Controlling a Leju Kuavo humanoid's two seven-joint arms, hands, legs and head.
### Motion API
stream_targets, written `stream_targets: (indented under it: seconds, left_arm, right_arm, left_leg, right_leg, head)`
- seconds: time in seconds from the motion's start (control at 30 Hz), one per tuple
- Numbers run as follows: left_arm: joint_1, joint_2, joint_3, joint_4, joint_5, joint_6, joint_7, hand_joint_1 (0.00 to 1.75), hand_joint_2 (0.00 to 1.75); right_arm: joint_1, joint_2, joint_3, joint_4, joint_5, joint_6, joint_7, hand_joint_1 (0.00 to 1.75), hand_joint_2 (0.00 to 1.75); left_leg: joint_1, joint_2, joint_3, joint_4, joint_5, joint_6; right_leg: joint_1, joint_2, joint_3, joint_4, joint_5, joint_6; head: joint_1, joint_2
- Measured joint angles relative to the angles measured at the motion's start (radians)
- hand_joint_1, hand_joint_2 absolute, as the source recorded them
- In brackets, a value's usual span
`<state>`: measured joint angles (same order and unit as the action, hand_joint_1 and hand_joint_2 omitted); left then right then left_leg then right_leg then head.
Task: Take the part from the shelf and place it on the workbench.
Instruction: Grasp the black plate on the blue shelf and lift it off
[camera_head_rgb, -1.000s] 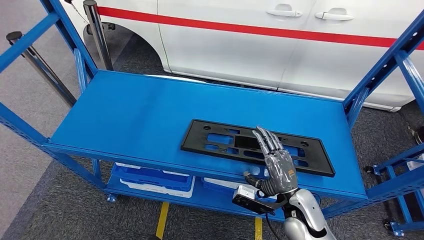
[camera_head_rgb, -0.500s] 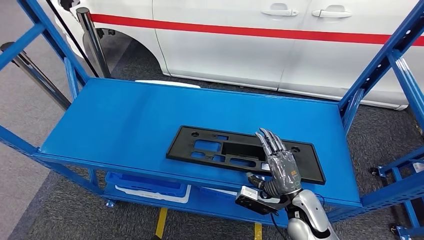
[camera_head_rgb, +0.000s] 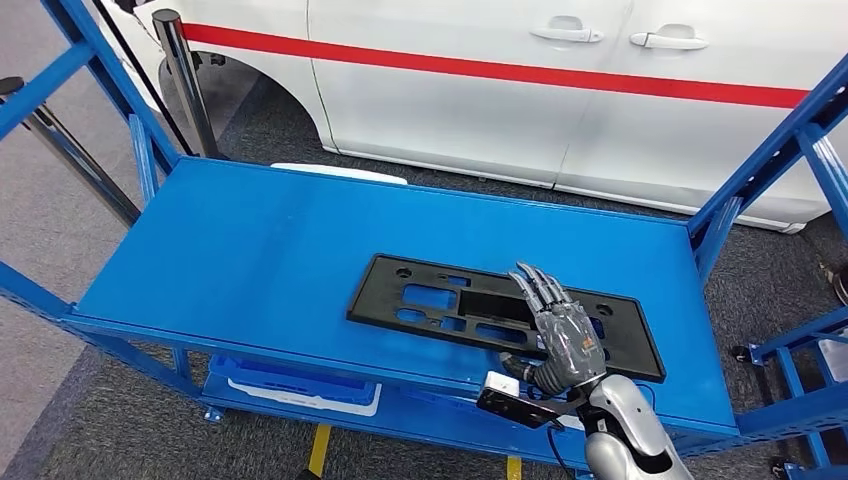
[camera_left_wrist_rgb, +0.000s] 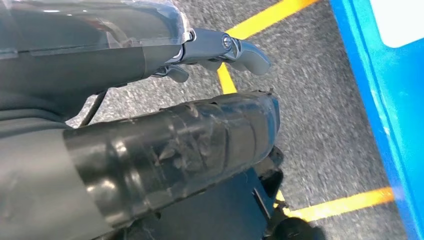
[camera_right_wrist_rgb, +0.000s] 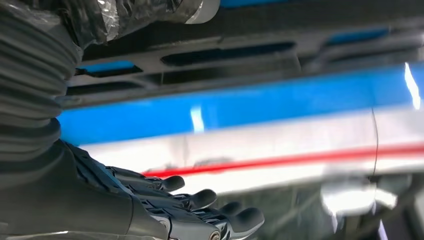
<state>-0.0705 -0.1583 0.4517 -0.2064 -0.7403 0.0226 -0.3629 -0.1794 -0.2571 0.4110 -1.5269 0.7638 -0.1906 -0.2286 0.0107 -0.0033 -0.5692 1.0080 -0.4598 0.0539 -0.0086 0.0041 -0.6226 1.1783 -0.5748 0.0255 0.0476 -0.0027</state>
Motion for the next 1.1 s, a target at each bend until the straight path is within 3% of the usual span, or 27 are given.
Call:
stream_targets:
  seconds: [0.07,0.1,0.13,0.2,0.23,0.27,0.33,0.4,0.47,0.53,0.57,0.6,0.63,0.7,0.77,0.87,0.93,0.97,1.03,1.1]
  left_arm:
    - [-0.001,0.000,0.000,0.000,-0.004,-0.003,0.001,0.00,0.00]
    - [-0.001,0.000,0.000,0.000,-0.006,-0.004,0.001,0.00,0.00]
    - [0.000,0.000,0.000,0.000,-0.006,-0.003,0.001,0.00,0.00]
    - [0.000,0.000,0.001,0.000,-0.009,0.007,0.003,0.00,0.00]
    - [-0.001,0.000,0.001,0.000,-0.012,0.018,0.005,0.00,0.00]
    - [-0.003,0.000,0.001,0.000,-0.015,0.031,0.009,0.00,0.00]
    - [-0.006,-0.001,0.002,0.000,-0.020,0.053,0.016,0.00,0.00]
    - [-0.006,-0.001,0.003,0.000,-0.021,0.060,0.021,0.00,0.00]
    - [-0.008,-0.001,0.004,0.000,-0.024,0.061,0.022,0.00,0.00]
    - [-0.007,-0.001,0.005,0.000,-0.026,0.062,0.022,0.00,0.00]
    - [-0.006,-0.001,0.005,0.000,-0.027,0.063,0.022,0.00,0.00]
    - [-0.005,-0.001,0.005,0.000,-0.027,0.063,0.022,0.00,0.00]
    - [-0.004,-0.001,0.005,0.000,-0.028,0.064,0.022,0.00,0.00]
    - [-0.005,-0.001,0.005,0.000,-0.029,0.064,0.022,0.00,0.00]
    - [-0.008,-0.001,0.005,0.000,-0.031,0.064,0.023,0.00,0.00]
    - [-0.009,-0.001,0.006,0.000,-0.036,0.064,0.024,0.00,0.00]
    - [-0.009,-0.001,0.006,0.000,-0.038,0.065,0.025,0.00,0.00]
    - [-0.010,-0.002,0.006,0.000,-0.039,0.065,0.026,0.00,0.00]
    - [-0.012,-0.003,0.007,0.000,-0.042,0.066,0.027,0.00,0.00]
    - [-0.012,-0.004,0.007,0.000,-0.047,0.068,0.029,0.00,0.00]
  right_arm:
    - [-0.002,-0.034,0.000,0.009,-0.008,0.053,0.004,0.00,1.75]
    - [-0.003,-0.048,0.000,0.014,-0.011,0.067,0.005,0.00,1.75]
    - [-0.004,-0.059,0.000,0.018,-0.013,0.075,0.004,0.00,1.75]
    - [-0.009,-0.073,0.000,0.024,-0.015,0.083,0.003,0.00,1.75]
    - [-0.012,-0.079,0.000,0.026,-0.015,0.086,0.003,0.00,1.75]
    - [-0.013,-0.084,0.000,0.027,-0.015,0.089,0.003,0.00,1.75]
    - [-0.013,-0.092,0.000,0.029,-0.016,0.093,0.006,0.00,1.75]
    - [-0.013,-0.097,0.000,0.029,-0.017,0.094,0.007,0.00,1.75]
    - [-0.013,-0.101,0.000,0.029,-0.019,0.095,0.007,0.00,1.75]
    - [-0.012,-0.102,0.000,0.029,-0.023,0.096,0.007,0.00,1.75]
    - [-0.011,-0.103,0.000,0.029,-0.025,0.096,0.007,0.00,1.75]
    - [-0.011,-0.103,0.000,0.029,-0.027,0.097,0.007,0.00,1.75]
    - [-0.010,-0.103,0.000,0.029,-0.028,0.098,0.007,0.00,1.75]
    - [-0.010,-0.105,0.000,0.029,-0.028,0.100,0.008,0.00,1.75]
    - [-0.010,-0.107,0.000,0.029,-0.018,0.100,0.015,0.00,1.75]
    - [-0.010,-0.110,0.000,0.029,0.016,0.086,0.032,0.00,1.75]
    - [-0.008,-0.111,0.000,0.029,0.048,0.067,0.045,0.00,1.75]
    - [-0.007,-0.111,0.001,0.030,0.071,0.053,0.054,0.00,1.75]
    - [-0.003,-0.111,0.002,0.034,0.138,0.015,0.083,0.00,1.75]
    - [0.004,-0.110,0.004,0.043,0.225,-0.031,0.121,0.07,1.75]
  left_leg:
    - [0.000,-0.001,0.006,0.001,-0.006,0.003]
    - [0.000,-0.002,0.010,0.003,-0.010,0.003]
    - [0.000,-0.003,0.015,0.004,-0.015,0.002]
    - [-0.001,-0.004,0.027,0.007,-0.028,-0.004]
    - [-0.003,-0.004,0.031,0.009,-0.034,-0.009]
    - [-0.004,-0.004,0.032,0.010,-0.037,-0.014]
    - [-0.006,-0.004,0.032,0.009,-0.040,-0.024]
    - [-0.005,-0.003,0.031,0.015,-0.052,-0.034]
    - [-0.004,-0.002,0.001,0.085,-0.095,-0.040]
    - [-0.003,-0.002,-0.069,0.221,-0.151,-0.043]
    - [-0.002,-0.002,-0.101,0.277,-0.165,-0.044]
    - [-0.002,-0.002,-0.118,0.302,-0.160,-0.044]
    - [-0.002,-0.002,-0.115,0.285,-0.135,-0.043]
    - [-0.002,-0.002,-0.063,0.157,-0.057,-0.038]
    - [-0.004,-0.003,-0.015,0.047,-0.018,-0.032]
    - [-0.006,-0.003,-0.005,0.021,-0.015,-0.021]
    - [-0.004,-0.002,-0.001,0.012,-0.008,-0.009]
    - [-0.002,-0.002,0.000,0.007,-0.005,-0.004]
    - [-0.002,-0.001,0.000,0.005,-0.004,0.001]
    - [-0.003,-0.001,0.000,0.006,-0.005,0.003]
  right_leg:
    - [-0.005,0.000,-0.071,0.111,-0.027,0.007]
    - [-0.007,0.000,-0.086,0.121,-0.012,0.009]
    - [-0.008,0.000,-0.082,0.092,0.021,0.010]
    - [-0.010,-0.001,-0.033,-0.034,0.103,0.007]
    - [-0.008,-0.001,-0.009,-0.091,0.126,0.004]
    - [-0.005,-0.001,0.005,-0.126,0.135,-0.001]
    - [0.000,0.000,0.011,-0.143,0.128,-0.010]
    - [-0.004,0.001,0.016,-0.149,0.127,-0.021]
    - [-0.008,-0.002,0.024,-0.156,0.126,-0.034]
    - [-0.005,-0.004,0.027,-0.156,0.122,-0.041]
    - [-0.004,-0.005,0.028,-0.155,0.120,-0.043]
    - [-0.003,-0.004,0.029,-0.155,0.119,-0.044]
    - [-0.003,-0.003,0.032,-0.154,0.117,-0.044]
    - [-0.003,-0.001,0.038,-0.152,0.113,-0.040]
    - [0.001,0.001,0.039,-0.147,0.108,-0.031]
    - [0.003,0.002,0.036,-0.149,0.109,-0.017]
    - [-0.002,0.001,0.028,-0.130,0.090,-0.007]
    - [-0.004,0.001,0.011,-0.094,0.067,-0.002]
    - [-0.007,0.000,-0.046,0.026,0.010,0.005]
    - [-0.008,0.000,-0.092,0.114,-0.010,0.009]
  head:
    - [0.000,0.000]
    - [0.000,0.000]
    - [0.000,0.000]
    - [0.000,0.000]
    - [0.000,0.000]
    - [0.000,0.000]
    - [-0.001,0.000]
    - [-0.001,0.000]
    - [-0.002,0.000]
    - [-0.002,0.000]
    - [-0.002,0.000]
    - [-0.002,0.000]
    - [-0.002,0.000]
    - [-0.002,0.000]
    - [-0.001,0.000]
    - [-0.001,0.000]
    - [0.000,0.000]
    - [0.000,0.000]
    - [0.000,0.000]
    - [0.000,0.000]
